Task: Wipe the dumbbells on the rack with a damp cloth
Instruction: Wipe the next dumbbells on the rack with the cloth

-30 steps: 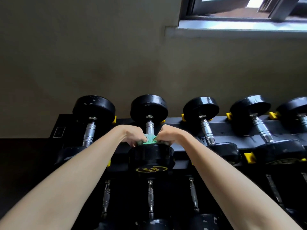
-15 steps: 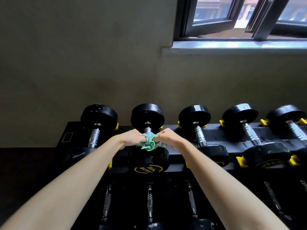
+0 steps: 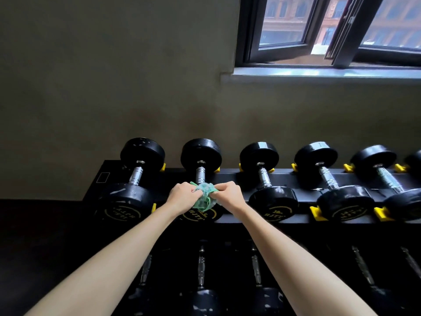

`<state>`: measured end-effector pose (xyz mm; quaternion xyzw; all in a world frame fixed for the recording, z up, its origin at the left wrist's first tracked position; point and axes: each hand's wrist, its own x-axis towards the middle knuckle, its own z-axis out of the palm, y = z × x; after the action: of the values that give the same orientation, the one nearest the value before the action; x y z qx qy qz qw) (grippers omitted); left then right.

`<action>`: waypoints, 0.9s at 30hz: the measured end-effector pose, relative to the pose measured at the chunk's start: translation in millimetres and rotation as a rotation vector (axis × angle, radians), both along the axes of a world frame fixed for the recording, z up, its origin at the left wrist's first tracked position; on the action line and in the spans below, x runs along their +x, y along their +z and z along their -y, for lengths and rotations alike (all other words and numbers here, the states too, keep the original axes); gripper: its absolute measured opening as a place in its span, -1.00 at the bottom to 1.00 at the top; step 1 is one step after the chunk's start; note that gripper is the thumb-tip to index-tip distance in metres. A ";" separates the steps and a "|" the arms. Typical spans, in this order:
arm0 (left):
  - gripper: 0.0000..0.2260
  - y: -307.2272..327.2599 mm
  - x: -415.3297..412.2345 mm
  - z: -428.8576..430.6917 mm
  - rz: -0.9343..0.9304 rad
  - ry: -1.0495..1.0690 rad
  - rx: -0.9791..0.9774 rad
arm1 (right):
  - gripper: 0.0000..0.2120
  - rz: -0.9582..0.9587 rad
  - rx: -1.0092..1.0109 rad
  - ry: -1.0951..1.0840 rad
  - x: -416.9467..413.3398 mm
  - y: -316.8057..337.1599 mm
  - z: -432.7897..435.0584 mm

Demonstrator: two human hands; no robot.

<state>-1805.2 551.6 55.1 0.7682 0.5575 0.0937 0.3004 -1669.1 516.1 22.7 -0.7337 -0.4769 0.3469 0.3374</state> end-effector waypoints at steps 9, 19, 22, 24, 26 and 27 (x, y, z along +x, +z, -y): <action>-0.64 -12.4 -2.4 41.0 0.065 0.074 -0.221 | -0.88 -0.374 -0.341 0.021 5.1 -2.5 50.1; -0.91 38.2 13.4 5.7 0.554 0.169 -0.413 | -0.86 -0.582 -0.197 -0.106 53.4 40.8 33.9; -0.90 41.5 17.3 -16.4 0.571 0.182 -0.391 | -0.84 -0.574 -0.142 -0.263 61.0 42.1 22.3; -0.92 39.8 21.0 -33.4 0.568 0.191 -0.356 | -0.79 -0.536 -0.076 -0.381 67.5 37.3 8.2; -0.94 36.5 25.3 -53.0 0.546 0.173 -0.280 | -0.79 -0.412 -0.004 -0.500 75.5 30.1 -10.7; -0.91 35.0 26.8 -58.6 0.540 0.153 -0.238 | -0.79 -0.307 0.001 -0.554 78.7 27.0 -16.6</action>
<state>-1778.4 610.2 90.1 0.6309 0.5208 0.2509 0.5175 -1590.3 532.7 49.7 -0.7747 -0.2023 0.3484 0.4874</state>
